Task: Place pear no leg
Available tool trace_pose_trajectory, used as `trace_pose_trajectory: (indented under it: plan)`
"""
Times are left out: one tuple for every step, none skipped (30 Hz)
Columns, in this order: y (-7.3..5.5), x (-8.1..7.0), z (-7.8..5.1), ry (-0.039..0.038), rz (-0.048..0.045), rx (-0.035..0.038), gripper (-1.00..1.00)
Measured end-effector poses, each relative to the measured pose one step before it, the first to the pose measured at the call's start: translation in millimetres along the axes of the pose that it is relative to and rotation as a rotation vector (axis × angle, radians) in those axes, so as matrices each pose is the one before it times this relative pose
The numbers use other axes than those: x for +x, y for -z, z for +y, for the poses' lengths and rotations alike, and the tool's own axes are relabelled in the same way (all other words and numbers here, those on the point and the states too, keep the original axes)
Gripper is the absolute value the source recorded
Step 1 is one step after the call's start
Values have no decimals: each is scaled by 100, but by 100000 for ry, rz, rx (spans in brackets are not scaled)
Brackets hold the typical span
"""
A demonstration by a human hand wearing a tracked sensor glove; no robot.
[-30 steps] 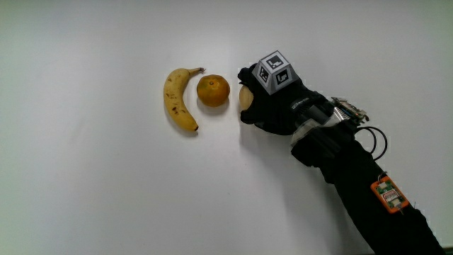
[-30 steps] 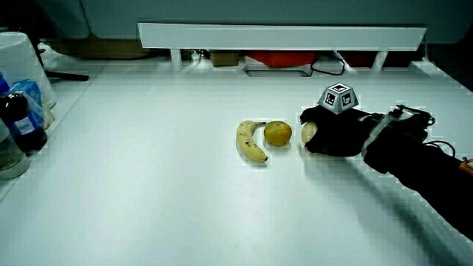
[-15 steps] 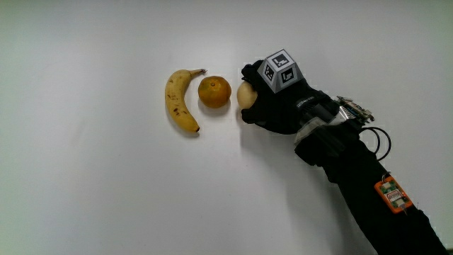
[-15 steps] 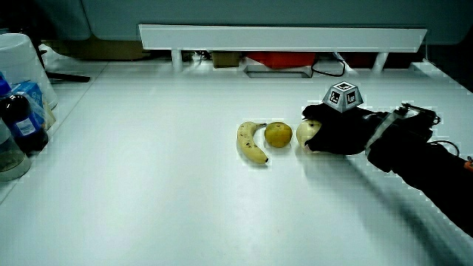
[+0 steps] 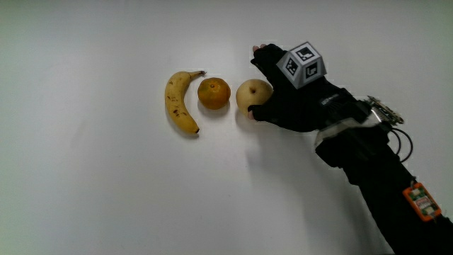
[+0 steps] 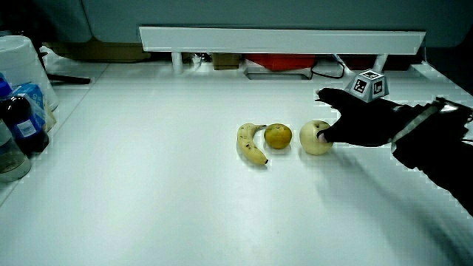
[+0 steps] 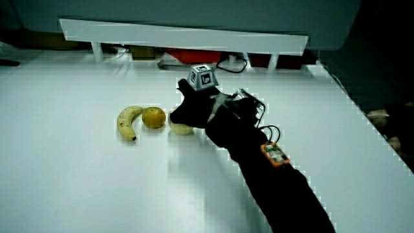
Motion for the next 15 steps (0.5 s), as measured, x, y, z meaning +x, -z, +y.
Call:
trace_pose_trajectory:
  plan:
    - [-117,223,-372,610,268,838,-100]
    - [-120,225,-369,610,268,838,-100]
    - [304,412,-144,-123,296,-1311,-100]
    - [305,413,-140,-123,296,-1311,-100]
    - [-326,116,-610,2498,-1155,3830,-100]
    - [7,285,-404,1291,-2720,3609,-100]
    - [-313,24,-555,-2060,2262,-1229,-100]
    - [309,350,-253,741,-333,615,-100]
    - [309,351,-253,741,-333,615,-100]
    - [-297,-178,-468,-7414,10913,-8398,-100]
    - [922,1027,-215,7795,-9392,8380,-100]
    - [-588,-254,-662,-2231,896,204,-100]
    - [-613,-310,-591,-1814,-19,746,-100]
    - [-919,-497,-657,-2012,68,1123,-100]
    - [98,149,-219,20,1311,-228,-100]
